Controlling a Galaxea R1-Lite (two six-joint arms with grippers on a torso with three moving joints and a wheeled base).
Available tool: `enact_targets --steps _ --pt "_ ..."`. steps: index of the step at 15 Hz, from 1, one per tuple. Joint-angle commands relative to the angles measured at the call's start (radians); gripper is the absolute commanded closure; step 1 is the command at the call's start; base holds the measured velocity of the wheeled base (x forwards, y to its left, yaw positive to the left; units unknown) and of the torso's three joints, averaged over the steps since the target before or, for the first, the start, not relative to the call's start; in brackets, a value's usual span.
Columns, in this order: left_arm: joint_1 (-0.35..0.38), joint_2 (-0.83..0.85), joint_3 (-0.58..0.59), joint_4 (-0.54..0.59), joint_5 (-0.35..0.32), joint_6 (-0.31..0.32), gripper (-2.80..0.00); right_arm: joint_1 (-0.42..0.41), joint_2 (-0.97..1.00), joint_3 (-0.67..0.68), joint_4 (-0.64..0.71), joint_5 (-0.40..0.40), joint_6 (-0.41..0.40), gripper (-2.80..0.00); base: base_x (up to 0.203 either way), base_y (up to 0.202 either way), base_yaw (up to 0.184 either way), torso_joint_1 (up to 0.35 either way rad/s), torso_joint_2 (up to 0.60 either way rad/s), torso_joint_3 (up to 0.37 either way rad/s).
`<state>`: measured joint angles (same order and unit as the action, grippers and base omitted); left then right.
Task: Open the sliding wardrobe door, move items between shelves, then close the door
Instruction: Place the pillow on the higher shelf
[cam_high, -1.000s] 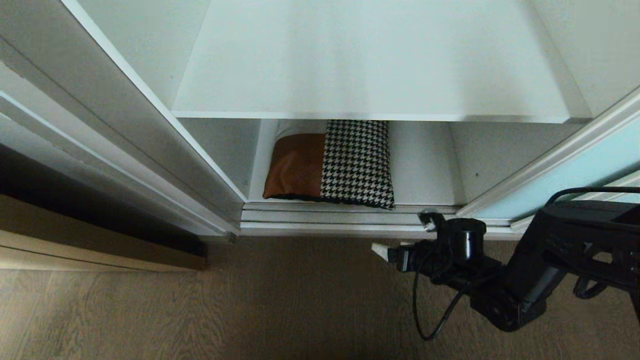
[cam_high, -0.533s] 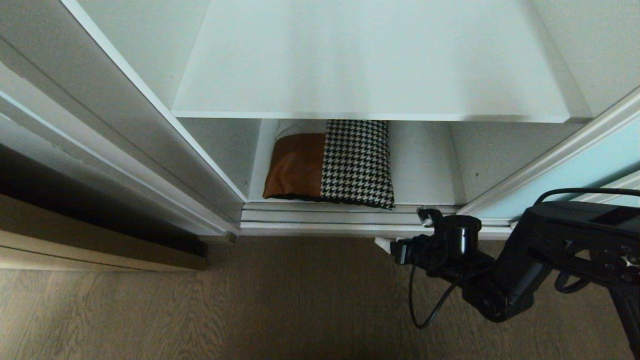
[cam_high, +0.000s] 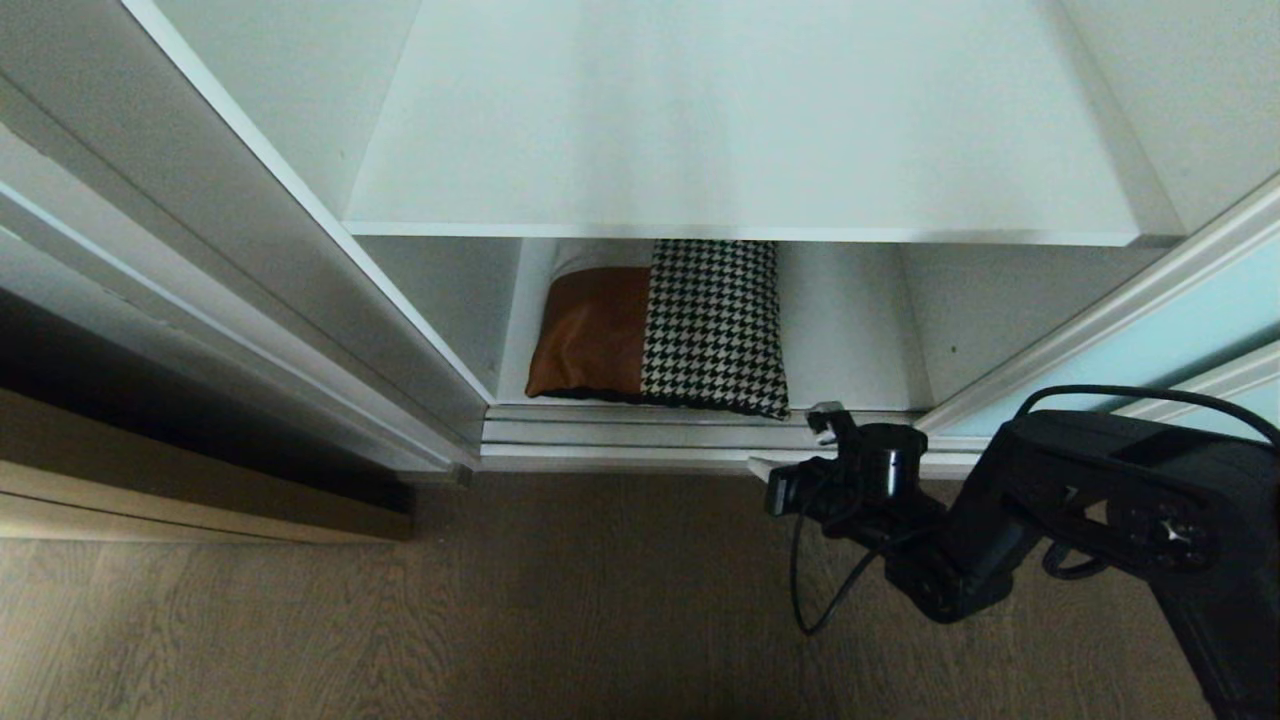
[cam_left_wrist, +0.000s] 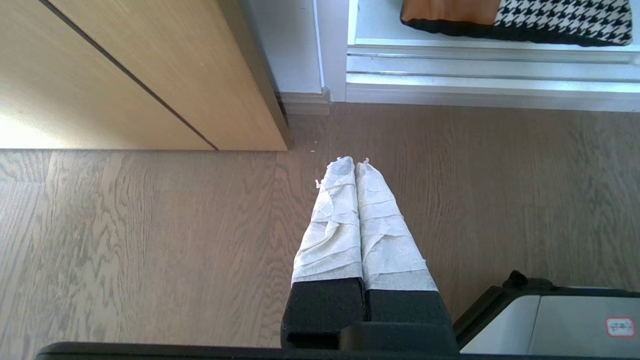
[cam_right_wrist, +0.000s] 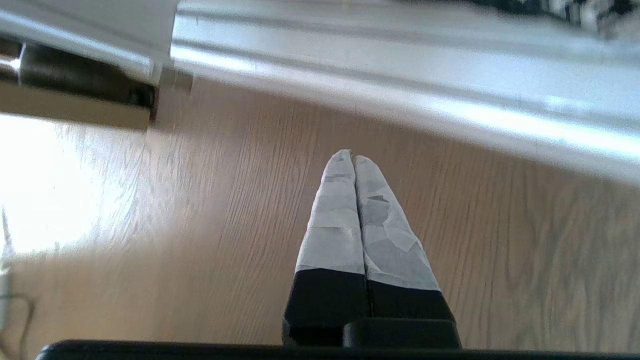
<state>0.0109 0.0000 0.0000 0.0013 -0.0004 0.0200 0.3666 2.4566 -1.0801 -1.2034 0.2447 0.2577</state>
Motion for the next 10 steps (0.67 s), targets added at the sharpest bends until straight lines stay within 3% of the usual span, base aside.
enact_targets --steps 1,4,6,10 --pt "0.0 0.002 0.0 0.0 0.0 0.0 0.0 -0.006 0.047 -0.076 -0.001 -0.004 -0.002 0.0 0.0 0.0 0.0 0.0 0.0 0.0" --pt "0.001 0.002 0.0 -0.001 0.0 0.0 0.0 -0.027 -0.04 -0.014 0.072 -0.009 -0.007 0.0 0.0 0.0 0.0 0.0 0.0 0.0" --pt "0.0 0.002 0.0 -0.001 0.0 0.0 0.0 -0.05 -0.094 0.006 0.236 -0.034 -0.086 0.0 0.0 0.0 0.0 0.0 0.0 0.0" --pt "0.0 0.002 0.0 0.0 0.0 0.0 0.0 -0.068 -0.067 -0.069 0.276 -0.094 -0.134 0.0 0.0 0.0 0.0 0.0 0.0 0.0"
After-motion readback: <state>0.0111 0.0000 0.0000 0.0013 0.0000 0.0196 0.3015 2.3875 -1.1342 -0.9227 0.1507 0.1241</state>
